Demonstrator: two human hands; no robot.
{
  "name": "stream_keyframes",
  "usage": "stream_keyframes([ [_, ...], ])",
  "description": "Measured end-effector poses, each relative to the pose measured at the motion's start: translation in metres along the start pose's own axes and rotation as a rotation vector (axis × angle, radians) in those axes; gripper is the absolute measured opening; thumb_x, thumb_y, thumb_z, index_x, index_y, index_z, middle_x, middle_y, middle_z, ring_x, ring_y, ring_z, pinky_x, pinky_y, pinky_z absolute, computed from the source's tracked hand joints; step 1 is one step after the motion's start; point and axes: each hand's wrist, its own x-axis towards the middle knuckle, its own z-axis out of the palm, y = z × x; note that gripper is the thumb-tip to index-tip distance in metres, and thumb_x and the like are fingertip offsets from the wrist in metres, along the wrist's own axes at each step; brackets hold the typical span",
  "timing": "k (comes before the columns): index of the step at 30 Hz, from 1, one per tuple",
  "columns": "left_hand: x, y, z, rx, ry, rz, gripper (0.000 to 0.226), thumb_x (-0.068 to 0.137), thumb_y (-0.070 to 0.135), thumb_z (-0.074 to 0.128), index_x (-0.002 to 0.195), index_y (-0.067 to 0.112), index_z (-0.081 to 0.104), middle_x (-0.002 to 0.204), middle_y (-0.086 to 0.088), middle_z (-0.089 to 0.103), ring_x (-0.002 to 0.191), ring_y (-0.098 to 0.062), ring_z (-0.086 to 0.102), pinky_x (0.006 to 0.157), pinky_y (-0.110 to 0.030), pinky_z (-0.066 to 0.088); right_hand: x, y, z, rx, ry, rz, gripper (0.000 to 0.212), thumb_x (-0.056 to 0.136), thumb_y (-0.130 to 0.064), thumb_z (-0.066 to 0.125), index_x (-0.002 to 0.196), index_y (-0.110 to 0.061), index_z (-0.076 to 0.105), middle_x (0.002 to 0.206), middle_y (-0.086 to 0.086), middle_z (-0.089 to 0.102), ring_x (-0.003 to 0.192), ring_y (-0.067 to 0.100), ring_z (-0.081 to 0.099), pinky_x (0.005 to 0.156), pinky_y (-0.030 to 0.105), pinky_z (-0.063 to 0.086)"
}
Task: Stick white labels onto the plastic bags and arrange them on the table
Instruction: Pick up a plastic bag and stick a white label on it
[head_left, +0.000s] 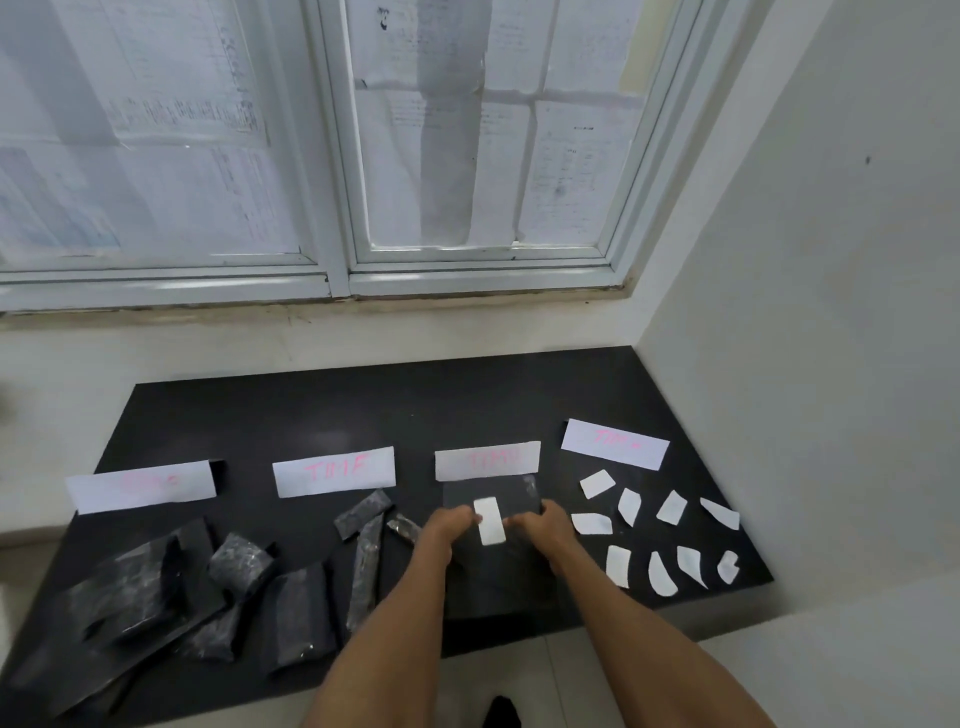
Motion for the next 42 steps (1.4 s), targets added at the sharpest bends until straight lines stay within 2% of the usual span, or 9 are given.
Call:
stream_keyframes([
  [4, 0.009, -0.013, 0.016, -0.031, -0.013, -0.076, 0.041, 0.093, 0.011, 0.057, 0.13, -0.006, 0.05, 0.133, -0.02, 0.054, 0.102, -0.029, 0.054, 0.085, -0.033, 0.042, 0.008, 0.015, -0.003, -0.054, -0.035, 0.049, 0.04, 0.071, -0.02, 0.075, 0.107, -0.007, 0.061, 0.101, 0.007, 0.065, 0.092, 0.022, 0.06, 0.081, 0.032, 0.05],
  [8, 0.019, -0.017, 0.031, -0.071, 0.011, -0.097, 0.043, 0.086, 0.018, 0.064, 0.124, -0.001, 0.057, 0.121, -0.017, 0.062, 0.105, -0.03, 0.06, 0.096, -0.038, 0.05, 0.023, 0.028, -0.005, -0.083, -0.048, 0.088, 0.037, 0.074, -0.021, 0.074, 0.105, -0.006, 0.062, 0.095, 0.005, 0.061, 0.086, 0.019, 0.056, 0.075, 0.027, 0.042],
  [15, 0.068, -0.033, 0.044, -0.166, 0.123, -0.125, 0.054, 0.069, 0.029, 0.07, 0.115, 0.001, 0.063, 0.109, -0.013, 0.067, 0.098, -0.028, 0.063, 0.093, -0.041, 0.052, 0.049, 0.03, -0.001, -0.127, -0.08, 0.083, 0.048, 0.072, -0.025, 0.075, 0.112, -0.006, 0.059, 0.111, 0.01, 0.065, 0.098, 0.025, 0.06, 0.082, 0.029, 0.044],
  [19, 0.047, -0.014, 0.044, -0.206, 0.156, -0.129, 0.025, 0.076, 0.026, 0.068, 0.09, 0.007, 0.06, 0.104, -0.011, 0.064, 0.097, -0.027, 0.059, 0.095, -0.038, 0.05, 0.057, 0.026, 0.001, -0.125, -0.096, 0.09, 0.055, 0.072, -0.025, 0.075, 0.119, -0.004, 0.055, 0.119, 0.013, 0.061, 0.109, 0.029, 0.058, 0.089, 0.031, 0.045],
  [22, 0.048, -0.011, 0.046, -0.198, 0.188, -0.109, 0.019, 0.078, 0.026, 0.067, 0.082, 0.011, 0.056, 0.101, -0.011, 0.062, 0.098, -0.029, 0.058, 0.096, -0.039, 0.049, 0.06, 0.026, 0.001, -0.111, -0.103, 0.092, 0.058, 0.074, -0.025, 0.074, 0.124, -0.003, 0.052, 0.123, 0.013, 0.059, 0.114, 0.03, 0.055, 0.092, 0.031, 0.043],
  [30, 0.052, -0.013, 0.054, -0.174, 0.241, -0.074, 0.04, 0.08, 0.023, 0.065, 0.11, -0.004, 0.063, 0.102, -0.013, 0.062, 0.094, -0.029, 0.059, 0.084, -0.035, 0.05, 0.061, 0.03, 0.002, -0.102, -0.123, 0.084, 0.049, 0.074, -0.026, 0.074, 0.114, -0.004, 0.057, 0.115, 0.011, 0.064, 0.106, 0.027, 0.059, 0.09, 0.033, 0.047],
  [35, 0.044, -0.009, 0.048, 0.041, 0.521, -0.125, 0.043, 0.084, 0.023, 0.059, 0.119, -0.002, 0.06, 0.122, -0.021, 0.061, 0.111, -0.036, 0.059, 0.085, -0.038, 0.049, 0.058, 0.028, -0.005, -0.107, -0.121, 0.078, 0.06, 0.077, -0.025, 0.073, 0.128, -0.002, 0.049, 0.127, 0.014, 0.058, 0.117, 0.03, 0.054, 0.097, 0.032, 0.043],
  [38, 0.047, -0.008, 0.038, 0.004, 0.629, -0.134, 0.047, 0.082, 0.022, 0.061, 0.123, 0.0, 0.056, 0.125, -0.022, 0.057, 0.113, -0.038, 0.058, 0.087, -0.043, 0.049, 0.055, 0.024, -0.006, -0.13, -0.108, 0.027, 0.078, 0.078, -0.024, 0.072, 0.144, -0.007, 0.033, 0.14, 0.013, 0.047, 0.129, 0.03, 0.045, 0.108, 0.037, 0.037],
  [42, 0.058, -0.016, 0.018, -0.02, 0.663, -0.105, 0.044, 0.084, 0.015, 0.056, 0.126, 0.0, 0.051, 0.127, -0.025, 0.053, 0.116, -0.041, 0.054, 0.092, -0.045, 0.046, 0.052, 0.015, 0.005, -0.218, -0.121, -0.1, 0.067, 0.08, -0.024, 0.07, 0.14, -0.013, 0.042, 0.138, 0.009, 0.05, 0.127, 0.026, 0.049, 0.105, 0.035, 0.04],
])
